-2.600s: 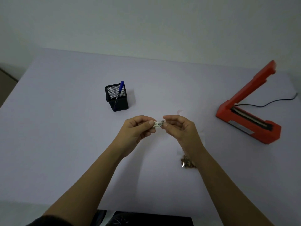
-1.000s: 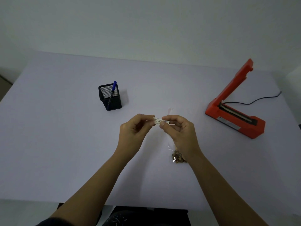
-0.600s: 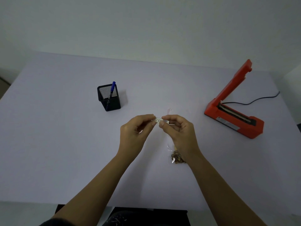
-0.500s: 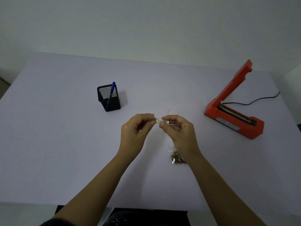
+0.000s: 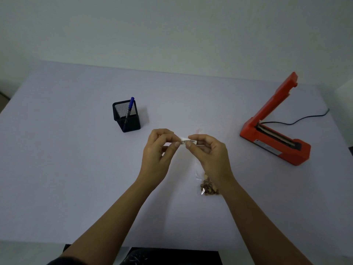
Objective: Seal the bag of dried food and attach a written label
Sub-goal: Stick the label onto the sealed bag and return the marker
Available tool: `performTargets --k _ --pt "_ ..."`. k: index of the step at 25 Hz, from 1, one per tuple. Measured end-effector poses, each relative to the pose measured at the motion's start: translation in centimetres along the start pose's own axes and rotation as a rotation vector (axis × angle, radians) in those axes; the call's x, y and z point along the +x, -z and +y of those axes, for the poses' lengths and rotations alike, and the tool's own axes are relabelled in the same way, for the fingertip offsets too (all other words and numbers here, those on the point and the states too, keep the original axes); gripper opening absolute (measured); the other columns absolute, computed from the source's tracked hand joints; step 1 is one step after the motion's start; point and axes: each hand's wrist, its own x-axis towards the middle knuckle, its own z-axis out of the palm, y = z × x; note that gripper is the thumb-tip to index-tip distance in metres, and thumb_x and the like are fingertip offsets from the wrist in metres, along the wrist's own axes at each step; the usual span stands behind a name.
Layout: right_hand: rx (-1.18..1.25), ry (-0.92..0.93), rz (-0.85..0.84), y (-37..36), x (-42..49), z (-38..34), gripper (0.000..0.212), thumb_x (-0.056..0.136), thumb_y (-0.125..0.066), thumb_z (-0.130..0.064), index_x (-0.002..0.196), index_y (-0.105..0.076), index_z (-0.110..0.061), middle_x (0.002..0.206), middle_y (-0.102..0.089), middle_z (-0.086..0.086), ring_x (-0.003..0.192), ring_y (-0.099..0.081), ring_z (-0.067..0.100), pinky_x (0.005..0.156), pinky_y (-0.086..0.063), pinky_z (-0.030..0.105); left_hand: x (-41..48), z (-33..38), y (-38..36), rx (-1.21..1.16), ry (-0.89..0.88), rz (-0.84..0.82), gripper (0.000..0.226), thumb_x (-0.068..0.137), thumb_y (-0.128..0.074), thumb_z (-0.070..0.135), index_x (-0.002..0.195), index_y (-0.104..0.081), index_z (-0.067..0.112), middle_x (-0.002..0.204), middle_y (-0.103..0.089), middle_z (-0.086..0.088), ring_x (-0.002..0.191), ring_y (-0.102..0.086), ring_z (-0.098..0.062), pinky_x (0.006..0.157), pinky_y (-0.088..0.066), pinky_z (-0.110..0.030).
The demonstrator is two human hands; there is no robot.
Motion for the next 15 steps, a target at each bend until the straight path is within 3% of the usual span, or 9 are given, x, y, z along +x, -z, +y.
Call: performTargets --k 5,8,11,15 --pt "0.009 0.002 -0.087 -0.3 0.4 0.5 0.020 0.078 -0.072 -0.017 0.097 -0.069 -0.019 0.090 -0.072 0.007 0.081 -0.070 0.015 0.079 -0.055 0.025 0.2 0.1 0.0 -0.088 0.106 0.054 0.021 0.090 -0.057 0.012 0.084 -0.058 0.032 0.096 -0.051 0.012 0.089 -0.053 -0.001 0.071 -0.049 -0.015" --pt "0.019 0.000 -0.134 -1.1 1.0 1.2 0.019 0.078 -0.072 -0.014 0.092 -0.067 -0.026 0.089 -0.071 0.001 0.081 -0.069 0.011 0.077 -0.055 0.020 0.1 -0.7 0.7 -0.149 0.187 0.125 0.018 0.091 -0.055 0.014 0.087 -0.058 0.031 0.096 -0.053 0.006 0.089 -0.055 -0.006 0.073 -0.053 -0.023" --pt "-0.034 -0.070 -0.142 -2.8 2.2 3.6 0.014 0.080 -0.072 -0.014 0.091 -0.068 -0.021 0.082 -0.069 -0.003 0.072 -0.066 0.001 0.066 -0.048 0.009 0.1 -1.9 2.5 -0.229 0.366 0.287 0.011 0.090 -0.057 0.019 0.091 -0.061 0.029 0.103 -0.060 -0.003 0.093 -0.058 -0.014 0.081 -0.053 -0.032" --pt "-0.266 -0.134 -0.225 -7.6 3.6 9.1 0.013 0.079 -0.072 -0.017 0.092 -0.068 -0.019 0.084 -0.068 0.000 0.072 -0.062 0.006 0.060 -0.043 0.004 0.1 -3.1 5.0 -0.292 0.512 0.308 0.010 0.090 -0.058 0.013 0.094 -0.066 0.018 0.084 -0.065 0.002 0.079 -0.058 -0.011 0.070 -0.050 -0.021"
